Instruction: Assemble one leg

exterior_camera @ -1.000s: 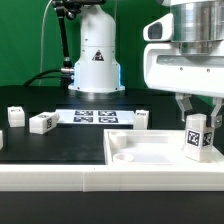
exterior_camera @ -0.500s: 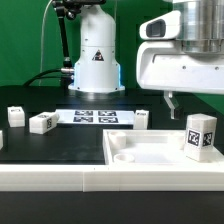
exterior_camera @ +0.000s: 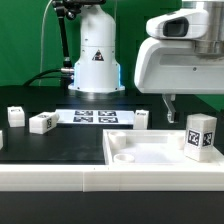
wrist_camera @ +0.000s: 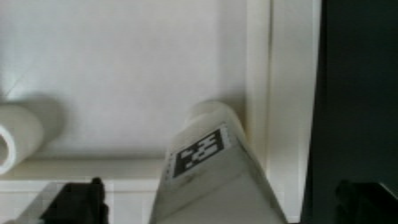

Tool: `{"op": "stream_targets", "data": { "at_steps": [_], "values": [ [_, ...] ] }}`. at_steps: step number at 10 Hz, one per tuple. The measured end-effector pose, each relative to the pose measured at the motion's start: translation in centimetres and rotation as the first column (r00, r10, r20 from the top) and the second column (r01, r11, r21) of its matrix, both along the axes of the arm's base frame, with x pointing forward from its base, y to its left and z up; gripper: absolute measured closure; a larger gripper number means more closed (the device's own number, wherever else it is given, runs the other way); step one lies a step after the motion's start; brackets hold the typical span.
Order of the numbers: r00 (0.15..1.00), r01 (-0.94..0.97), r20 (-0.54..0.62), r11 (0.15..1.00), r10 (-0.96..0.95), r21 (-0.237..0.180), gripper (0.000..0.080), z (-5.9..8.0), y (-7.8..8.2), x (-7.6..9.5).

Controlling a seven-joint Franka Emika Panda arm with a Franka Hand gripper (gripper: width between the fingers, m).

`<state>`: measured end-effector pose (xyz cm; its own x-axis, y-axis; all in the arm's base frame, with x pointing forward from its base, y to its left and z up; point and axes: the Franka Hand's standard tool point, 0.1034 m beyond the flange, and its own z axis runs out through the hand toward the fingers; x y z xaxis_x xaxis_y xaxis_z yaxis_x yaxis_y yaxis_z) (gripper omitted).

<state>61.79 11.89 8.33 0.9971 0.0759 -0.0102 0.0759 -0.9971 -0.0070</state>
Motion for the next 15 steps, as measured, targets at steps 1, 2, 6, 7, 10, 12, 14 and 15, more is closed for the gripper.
{"op": "stream_targets", "data": {
  "at_steps": [1, 2, 6, 7, 10, 12, 14, 15],
  "values": [
    [0.997, -0.073, 0.017, 0.997, 0.073, 0.001, 0.015, -0.18, -0.05, 0.09],
    [0.988, -0.152, 0.027, 0.988, 0.152, 0.0, 0.015, -0.22, -0.14, 0.24],
    [0.965, -0.26, 0.028, 0.966, 0.26, -0.002, 0.0404, -0.21, -0.46, 0.31],
    [0.965, -0.26, 0.028, 0.966, 0.26, -0.002, 0.0404, -0.21, -0.47, 0.31],
    [0.978, -0.205, 0.027, 0.979, 0.205, 0.001, 0.0508, -0.22, -0.41, 0.3],
    [0.999, 0.025, 0.021, 0.999, -0.026, 0.03, 0.0508, -0.31, -0.49, 0.29],
    [0.965, 0.259, 0.019, 0.964, -0.26, 0.066, 0.0508, -0.39, -0.55, 0.42],
    [0.918, 0.393, 0.02, 0.916, -0.395, 0.077, 0.0508, -0.43, -0.38, 0.47]
  ]
}}
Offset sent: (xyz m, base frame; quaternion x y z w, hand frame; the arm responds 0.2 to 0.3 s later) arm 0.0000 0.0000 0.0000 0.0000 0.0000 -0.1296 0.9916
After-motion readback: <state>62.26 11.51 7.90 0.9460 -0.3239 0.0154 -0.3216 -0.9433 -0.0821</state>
